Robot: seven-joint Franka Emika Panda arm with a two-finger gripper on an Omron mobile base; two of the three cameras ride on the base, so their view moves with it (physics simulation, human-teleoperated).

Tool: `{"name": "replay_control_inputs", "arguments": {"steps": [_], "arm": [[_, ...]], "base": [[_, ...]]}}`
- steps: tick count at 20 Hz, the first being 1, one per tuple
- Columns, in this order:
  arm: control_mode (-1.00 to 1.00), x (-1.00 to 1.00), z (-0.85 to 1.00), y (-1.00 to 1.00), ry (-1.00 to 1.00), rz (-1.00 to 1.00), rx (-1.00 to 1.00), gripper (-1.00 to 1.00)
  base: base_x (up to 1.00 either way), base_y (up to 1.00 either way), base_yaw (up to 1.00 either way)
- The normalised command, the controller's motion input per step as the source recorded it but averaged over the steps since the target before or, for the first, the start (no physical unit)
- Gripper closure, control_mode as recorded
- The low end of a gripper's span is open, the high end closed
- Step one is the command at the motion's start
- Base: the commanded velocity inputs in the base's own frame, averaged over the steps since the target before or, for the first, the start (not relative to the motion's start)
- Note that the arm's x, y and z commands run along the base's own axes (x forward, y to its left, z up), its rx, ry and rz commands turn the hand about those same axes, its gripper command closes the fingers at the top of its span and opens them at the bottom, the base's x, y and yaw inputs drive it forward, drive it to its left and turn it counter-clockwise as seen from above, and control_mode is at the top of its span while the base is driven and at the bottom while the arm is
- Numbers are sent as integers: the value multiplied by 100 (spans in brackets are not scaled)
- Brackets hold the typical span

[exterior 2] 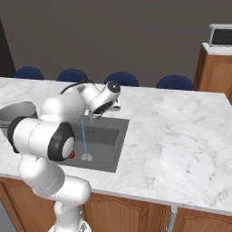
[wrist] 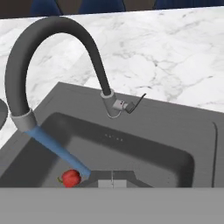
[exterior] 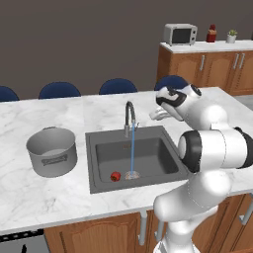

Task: Dump the bell pepper from the pot into the sink. Then turn on the water and wash the bell pepper. Then turn off the water and put the bell pepper back in the pot.

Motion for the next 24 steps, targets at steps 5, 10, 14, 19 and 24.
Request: {"name": "replay_control_inputs", "arguments": {"steps": [5,10,14,19,24], "arm": [[-100,-44,6,0,0,-4,0,100],[-100,-25,1,0,0,-5,0,100],[-100,-14,0,0,0,-6,0,100],[-100,-9,0,0,0,-6,0,-100],[-100,0,0,0,0,-5,0,-100]], "base": [[0,0,0],[0,0,0],[0,0,0],[0,0,0],[0,0,0]]}}
